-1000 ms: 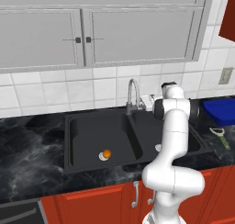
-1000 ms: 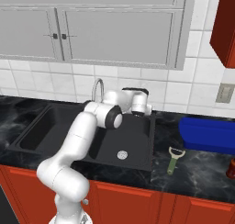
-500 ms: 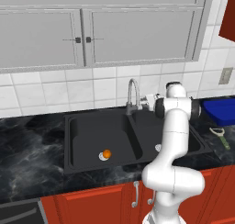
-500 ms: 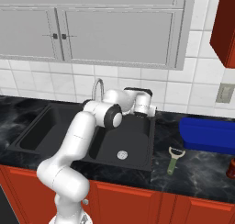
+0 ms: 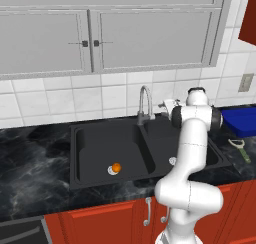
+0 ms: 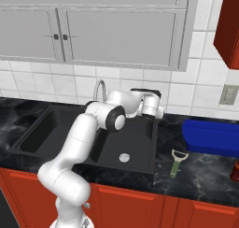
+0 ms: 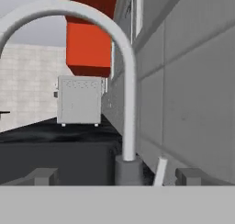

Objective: Pick up all produce items and place them in the sink. Turn on the sink faucet to wash them. Then turn the sink off and put them in the tray.

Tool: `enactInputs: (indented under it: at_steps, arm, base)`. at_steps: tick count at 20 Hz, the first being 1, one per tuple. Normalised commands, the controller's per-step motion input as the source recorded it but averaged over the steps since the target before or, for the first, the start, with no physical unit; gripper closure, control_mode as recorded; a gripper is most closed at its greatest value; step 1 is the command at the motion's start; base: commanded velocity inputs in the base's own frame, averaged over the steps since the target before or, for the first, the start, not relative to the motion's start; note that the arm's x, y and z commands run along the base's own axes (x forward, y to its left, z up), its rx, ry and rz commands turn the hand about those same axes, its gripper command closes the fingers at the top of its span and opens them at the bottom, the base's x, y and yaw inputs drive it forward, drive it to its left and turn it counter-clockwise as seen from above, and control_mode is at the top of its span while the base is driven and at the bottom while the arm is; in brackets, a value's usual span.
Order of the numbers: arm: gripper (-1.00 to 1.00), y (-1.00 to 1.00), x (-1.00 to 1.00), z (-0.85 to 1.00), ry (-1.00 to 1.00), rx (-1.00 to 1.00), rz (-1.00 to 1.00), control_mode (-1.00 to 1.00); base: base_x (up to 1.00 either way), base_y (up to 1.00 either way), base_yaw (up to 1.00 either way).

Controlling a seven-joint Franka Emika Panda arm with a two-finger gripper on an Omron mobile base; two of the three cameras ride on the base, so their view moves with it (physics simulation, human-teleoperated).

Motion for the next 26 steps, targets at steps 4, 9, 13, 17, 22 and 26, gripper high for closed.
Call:
enactInputs:
  at_steps: [4,9,13,17,22,26]
  arm:
    - [-1.00,0.00,-0.64,0.48,-0.14,0.00,0.00,-1.00]
    - [-1.00,0.00,-0.79,0.46,-0.21,0.00,0.00,-1.00]
    - [-1.00,0.01,-0.78,0.43,-0.19,0.00,0.00,-1.00]
    - [-1.00,0.05,-0.78,0.42,-0.20,0.00,0.00,-1.00]
    - [-1.00,0.16,-0.66,0.50,-0.28,-0.06,0.06,-1.00]
    - [-1.00,0.38,-0.59,0.53,-0.26,-0.20,0.11,-1.00]
  base:
    - [0.00,0.00,0.00]
    - [0.00,0.00,0.00]
    - [0.00,0.00,0.00]
    - [0.00,0.00,0.00]
    - [0.00,0.00,0.00]
    - [0.00,0.00,0.00]
